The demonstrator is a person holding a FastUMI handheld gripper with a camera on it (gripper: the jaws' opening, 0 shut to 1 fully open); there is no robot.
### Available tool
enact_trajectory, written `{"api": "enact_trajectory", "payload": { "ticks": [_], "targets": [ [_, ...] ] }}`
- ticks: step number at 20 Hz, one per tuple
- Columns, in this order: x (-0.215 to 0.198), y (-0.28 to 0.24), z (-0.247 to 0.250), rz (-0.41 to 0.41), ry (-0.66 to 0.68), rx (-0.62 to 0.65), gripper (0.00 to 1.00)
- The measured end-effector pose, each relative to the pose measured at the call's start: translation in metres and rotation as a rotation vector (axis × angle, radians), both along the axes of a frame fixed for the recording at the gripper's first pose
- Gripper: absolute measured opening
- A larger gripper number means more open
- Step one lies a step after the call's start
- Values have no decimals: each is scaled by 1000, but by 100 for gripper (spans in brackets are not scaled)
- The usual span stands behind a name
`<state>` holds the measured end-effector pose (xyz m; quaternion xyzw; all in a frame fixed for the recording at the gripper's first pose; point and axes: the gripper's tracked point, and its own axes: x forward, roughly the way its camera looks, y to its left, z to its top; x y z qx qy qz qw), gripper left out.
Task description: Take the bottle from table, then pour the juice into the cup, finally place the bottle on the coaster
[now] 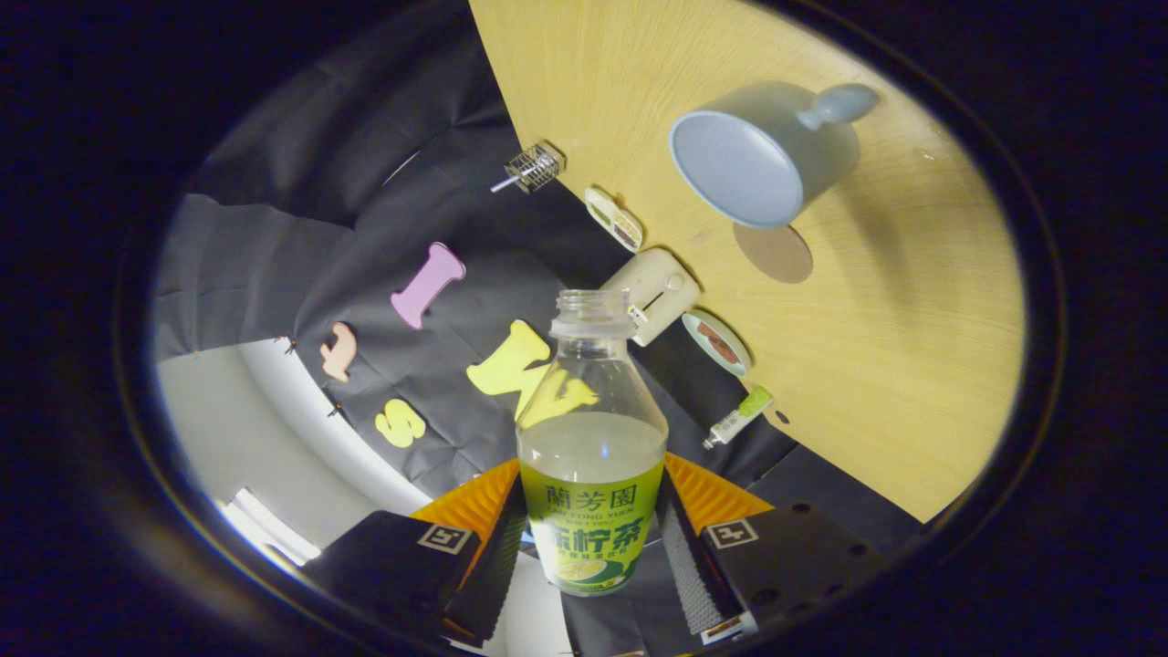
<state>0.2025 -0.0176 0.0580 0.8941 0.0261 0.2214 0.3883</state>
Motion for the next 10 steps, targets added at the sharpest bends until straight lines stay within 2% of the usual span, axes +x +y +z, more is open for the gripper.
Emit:
{"api": "enact_trajectory", "payload": {
  "ticks": [10],
  "targets": [
    [6, 10, -19, -5, 20, -57, 78]
  ]
}}
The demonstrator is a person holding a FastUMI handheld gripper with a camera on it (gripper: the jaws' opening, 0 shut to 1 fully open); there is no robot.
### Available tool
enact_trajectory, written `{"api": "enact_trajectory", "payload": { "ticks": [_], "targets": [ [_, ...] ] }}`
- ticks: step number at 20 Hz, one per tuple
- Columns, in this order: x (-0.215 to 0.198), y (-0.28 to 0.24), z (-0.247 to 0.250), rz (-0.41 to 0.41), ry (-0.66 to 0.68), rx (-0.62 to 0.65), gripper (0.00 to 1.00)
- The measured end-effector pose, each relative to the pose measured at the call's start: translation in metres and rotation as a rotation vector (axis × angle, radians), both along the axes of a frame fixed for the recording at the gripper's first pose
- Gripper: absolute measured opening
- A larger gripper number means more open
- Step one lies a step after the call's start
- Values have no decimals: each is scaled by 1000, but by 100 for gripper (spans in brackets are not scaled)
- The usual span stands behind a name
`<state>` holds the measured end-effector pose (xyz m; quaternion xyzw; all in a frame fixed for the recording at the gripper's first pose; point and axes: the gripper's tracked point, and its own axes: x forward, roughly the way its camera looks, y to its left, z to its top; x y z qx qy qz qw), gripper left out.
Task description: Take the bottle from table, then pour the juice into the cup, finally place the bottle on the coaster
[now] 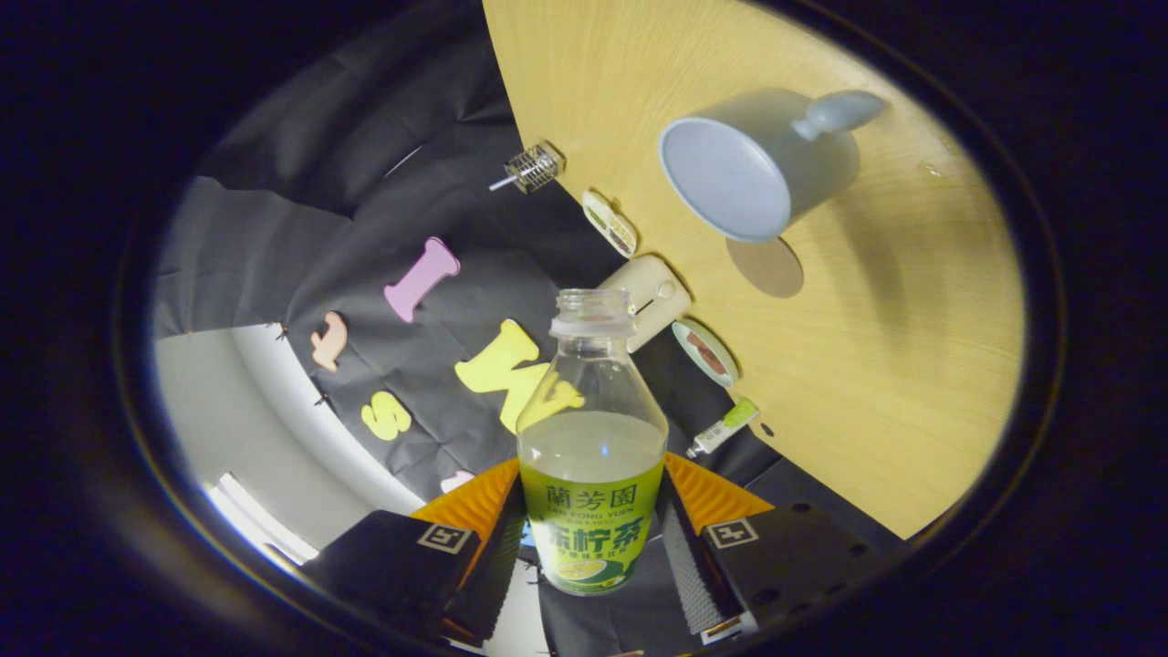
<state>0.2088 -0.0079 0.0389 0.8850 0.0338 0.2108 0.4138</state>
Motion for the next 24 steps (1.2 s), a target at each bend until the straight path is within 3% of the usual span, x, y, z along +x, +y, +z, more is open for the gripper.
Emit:
{"api": "enact_trajectory", "payload": {
  "ticks": [5, 9, 16, 24],
  "targets": [
    [-1, 17, -45, -12, 100, -209, 78],
    [-1, 22, -52, -60, 70, -303, 78],
    [10, 32, -79, -102, 89, -712, 78],
    [8, 30, -54, -208, 8, -1227, 79]
  ]
}}
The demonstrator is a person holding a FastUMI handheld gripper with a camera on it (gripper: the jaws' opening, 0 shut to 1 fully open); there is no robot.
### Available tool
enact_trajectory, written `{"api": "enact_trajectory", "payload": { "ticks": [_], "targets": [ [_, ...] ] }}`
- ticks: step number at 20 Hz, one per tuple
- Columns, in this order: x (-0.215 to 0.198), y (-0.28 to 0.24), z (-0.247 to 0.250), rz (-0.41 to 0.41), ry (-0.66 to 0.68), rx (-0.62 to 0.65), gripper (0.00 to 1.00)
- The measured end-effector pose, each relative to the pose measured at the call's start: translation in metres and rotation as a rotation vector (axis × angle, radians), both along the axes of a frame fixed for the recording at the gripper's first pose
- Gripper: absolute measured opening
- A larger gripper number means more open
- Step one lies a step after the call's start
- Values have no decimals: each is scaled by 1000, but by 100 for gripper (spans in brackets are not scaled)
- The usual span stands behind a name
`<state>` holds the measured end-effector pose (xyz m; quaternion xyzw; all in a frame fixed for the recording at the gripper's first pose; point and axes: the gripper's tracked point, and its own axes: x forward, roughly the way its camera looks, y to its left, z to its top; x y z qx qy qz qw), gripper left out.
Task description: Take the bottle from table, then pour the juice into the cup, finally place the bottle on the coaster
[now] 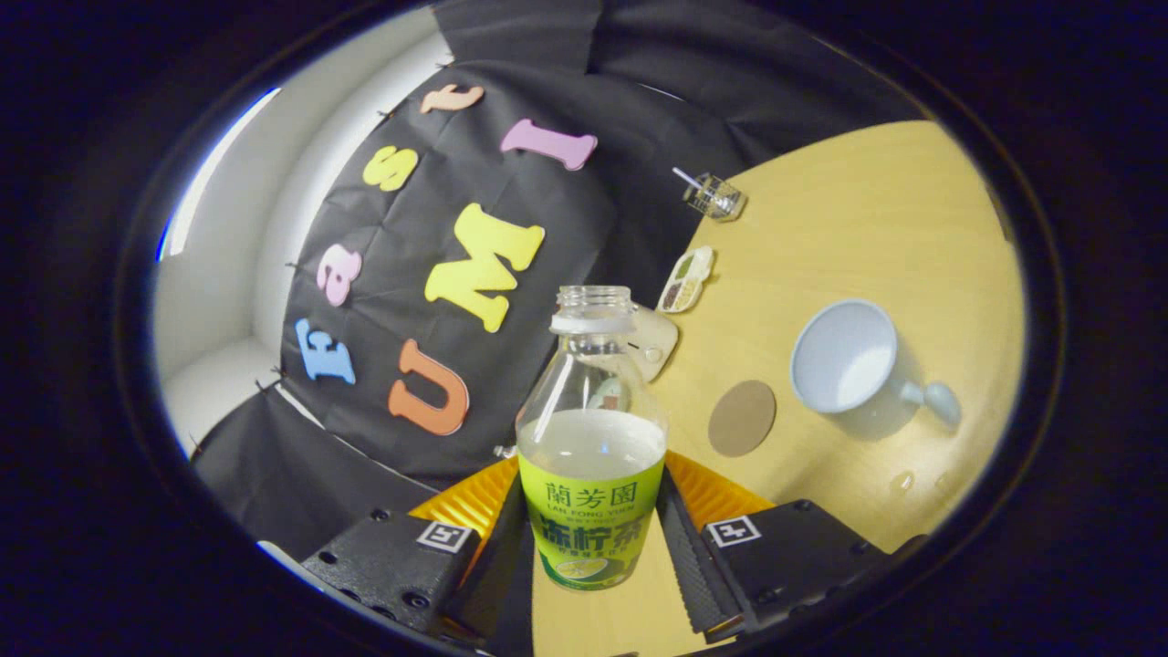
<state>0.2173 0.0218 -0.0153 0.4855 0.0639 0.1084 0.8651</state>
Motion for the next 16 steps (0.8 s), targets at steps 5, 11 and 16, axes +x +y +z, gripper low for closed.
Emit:
{"api": "enact_trajectory", "payload": {
  "ticks": [5, 11, 16],
  "targets": [
    [-5, -17, 25, -83, -69, -245, 79],
    [18, -16, 50, -137, -132, -493, 79],
    [47, -19, 37, -177, -70, -723, 80]
  ]
}}
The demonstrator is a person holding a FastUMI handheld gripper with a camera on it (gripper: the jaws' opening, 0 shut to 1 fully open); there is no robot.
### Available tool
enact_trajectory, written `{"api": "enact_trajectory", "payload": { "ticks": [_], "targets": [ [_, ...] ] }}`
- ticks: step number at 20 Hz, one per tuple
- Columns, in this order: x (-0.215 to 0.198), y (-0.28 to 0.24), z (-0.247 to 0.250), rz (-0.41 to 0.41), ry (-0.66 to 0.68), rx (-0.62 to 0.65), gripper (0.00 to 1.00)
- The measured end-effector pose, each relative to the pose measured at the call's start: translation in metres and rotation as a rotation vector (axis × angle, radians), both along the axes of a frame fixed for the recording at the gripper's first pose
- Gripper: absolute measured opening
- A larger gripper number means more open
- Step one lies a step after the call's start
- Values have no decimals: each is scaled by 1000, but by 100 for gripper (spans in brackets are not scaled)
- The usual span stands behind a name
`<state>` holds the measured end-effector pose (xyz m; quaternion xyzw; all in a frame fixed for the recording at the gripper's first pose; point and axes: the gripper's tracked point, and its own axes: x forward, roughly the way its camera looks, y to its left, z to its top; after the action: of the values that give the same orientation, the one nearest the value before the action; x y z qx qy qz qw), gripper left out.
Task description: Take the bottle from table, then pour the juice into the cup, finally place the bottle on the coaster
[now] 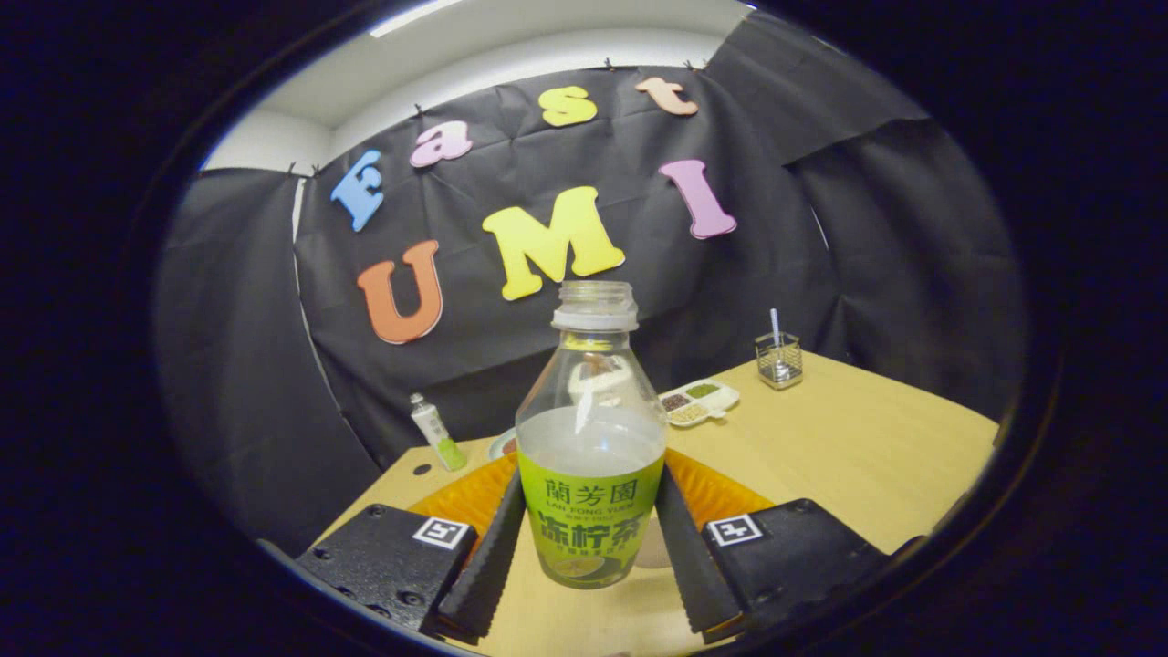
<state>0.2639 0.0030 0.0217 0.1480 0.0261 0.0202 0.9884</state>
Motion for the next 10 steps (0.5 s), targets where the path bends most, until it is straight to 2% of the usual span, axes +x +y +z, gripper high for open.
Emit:
{"api": "enact_trajectory", "payload": {
  "ticks": [6, 10],
  "targets": [
    [51, 4, -22, -28, 33, -139, 81],
    [84, 8, -41, -34, 50, -180, 81]
  ]
}}
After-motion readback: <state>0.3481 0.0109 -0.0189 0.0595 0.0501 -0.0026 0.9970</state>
